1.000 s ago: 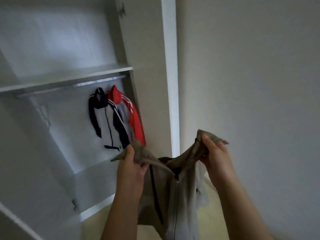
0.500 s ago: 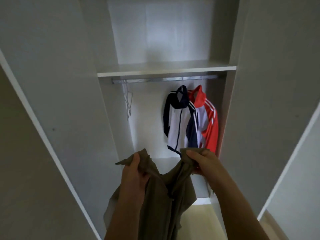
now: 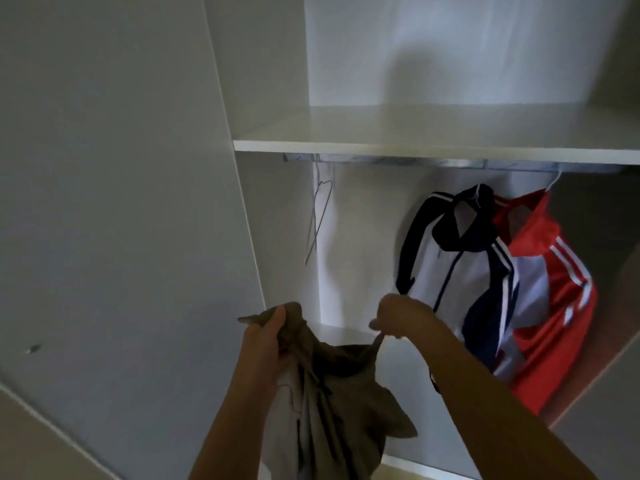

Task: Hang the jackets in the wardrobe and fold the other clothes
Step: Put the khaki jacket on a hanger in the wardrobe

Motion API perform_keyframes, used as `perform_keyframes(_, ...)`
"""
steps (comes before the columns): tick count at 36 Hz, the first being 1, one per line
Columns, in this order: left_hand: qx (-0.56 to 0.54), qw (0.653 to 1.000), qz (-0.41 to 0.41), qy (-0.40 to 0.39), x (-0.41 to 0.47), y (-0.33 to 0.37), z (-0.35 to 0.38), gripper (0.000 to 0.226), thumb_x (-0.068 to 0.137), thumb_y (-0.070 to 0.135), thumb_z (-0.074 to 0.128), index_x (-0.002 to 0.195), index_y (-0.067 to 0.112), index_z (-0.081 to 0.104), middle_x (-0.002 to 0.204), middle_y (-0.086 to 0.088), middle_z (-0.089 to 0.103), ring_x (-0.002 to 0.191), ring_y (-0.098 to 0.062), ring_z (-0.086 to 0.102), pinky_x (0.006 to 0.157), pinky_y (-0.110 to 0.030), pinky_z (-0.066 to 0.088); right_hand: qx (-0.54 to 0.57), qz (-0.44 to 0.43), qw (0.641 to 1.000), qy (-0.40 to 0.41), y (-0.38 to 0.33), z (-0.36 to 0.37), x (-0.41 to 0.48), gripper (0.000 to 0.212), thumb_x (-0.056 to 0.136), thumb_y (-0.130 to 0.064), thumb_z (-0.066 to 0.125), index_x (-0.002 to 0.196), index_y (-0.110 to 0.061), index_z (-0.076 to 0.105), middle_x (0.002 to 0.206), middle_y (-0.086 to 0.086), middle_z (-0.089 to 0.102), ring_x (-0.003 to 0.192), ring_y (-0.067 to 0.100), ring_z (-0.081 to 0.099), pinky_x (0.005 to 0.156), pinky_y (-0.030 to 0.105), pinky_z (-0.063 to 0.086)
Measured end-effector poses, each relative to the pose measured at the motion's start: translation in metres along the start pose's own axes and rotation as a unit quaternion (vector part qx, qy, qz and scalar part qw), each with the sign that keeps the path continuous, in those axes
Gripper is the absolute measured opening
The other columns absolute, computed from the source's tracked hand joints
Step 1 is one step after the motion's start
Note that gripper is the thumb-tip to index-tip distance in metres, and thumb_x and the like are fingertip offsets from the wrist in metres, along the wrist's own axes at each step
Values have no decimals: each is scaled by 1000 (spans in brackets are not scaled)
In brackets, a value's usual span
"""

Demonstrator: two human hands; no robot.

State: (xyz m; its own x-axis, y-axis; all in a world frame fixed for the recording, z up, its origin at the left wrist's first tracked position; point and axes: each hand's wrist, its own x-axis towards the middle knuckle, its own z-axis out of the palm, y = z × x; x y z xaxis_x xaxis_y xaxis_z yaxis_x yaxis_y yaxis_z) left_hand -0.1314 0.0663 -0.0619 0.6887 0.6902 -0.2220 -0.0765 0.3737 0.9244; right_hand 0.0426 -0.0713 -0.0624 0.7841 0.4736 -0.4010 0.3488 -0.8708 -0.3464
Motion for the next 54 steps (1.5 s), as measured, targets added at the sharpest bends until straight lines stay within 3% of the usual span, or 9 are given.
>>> perform_keyframes(7,-9,1000,-9,-9,75,-1,13,24,97,15,48,90,1,66,69,-9,70,63,-18,68,54,-25,55,298,-49,952,58,-69,-35,108,20,90,-8,59,102,7,65,101,21,69,77,21,62,70,29,54)
perform_keyframes(13,10,999,-14,-26,124,20,25,29,99,12,42,90,-6,63,57,-6,67,51,-14,65,48,-21,52,429,-15,901,52,-120,-49,189,25,88,2,55,111,9,62,93,18,61,77,22,59,82,32,54)
perform_keyframes(18,6,1000,-7,-11,152,31,21,37,99,12,42,110,-22,51,61,-6,64,57,-16,63,55,-23,54,383,20,919,94,-141,-43,234,9,84,-4,62,76,-3,61,68,8,56,55,15,53,39,13,43)
perform_keyframes(22,-20,999,-18,22,164,37,18,27,99,13,45,97,-6,63,65,-10,70,58,-18,68,52,-23,56,448,34,889,89,-152,-41,252,16,84,-3,64,98,6,66,73,13,61,58,19,55,61,30,54)
perform_keyframes(25,-15,999,-19,39,170,39,14,24,99,14,46,88,2,65,64,-6,71,56,-15,69,49,-22,54,513,33,854,80,-158,-40,258,10,90,0,58,93,7,65,77,15,60,56,18,52,58,30,48)
perform_keyframes(31,-3,999,-3,43,173,38,9,24,99,12,46,85,6,65,61,-4,71,54,-13,68,47,-21,53,469,-9,862,190,-142,-46,250,28,97,-12,45,112,2,64,107,21,65,82,25,57,60,28,46)
perform_keyframes(34,-16,999,-5,41,169,32,10,24,98,13,46,87,4,65,62,-6,70,54,-15,68,47,-21,53,441,-16,874,201,-122,-56,242,30,96,-13,46,114,2,65,103,19,65,88,28,60,74,36,51)
perform_keyframes(42,-54,998,-34,13,164,11,22,27,98,10,45,80,1,64,57,-9,66,46,-15,63,42,-22,51,459,12,871,174,-73,-83,223,25,94,-8,52,114,-1,65,69,6,54,53,16,47,47,25,40)
perform_keyframes(54,-57,995,-75,-21,150,-6,53,25,97,12,48,82,0,63,56,-6,67,47,-14,64,42,-21,51,493,47,836,238,14,-92,184,22,95,-4,45,86,-10,65,62,3,47,43,12,43,31,15,31)
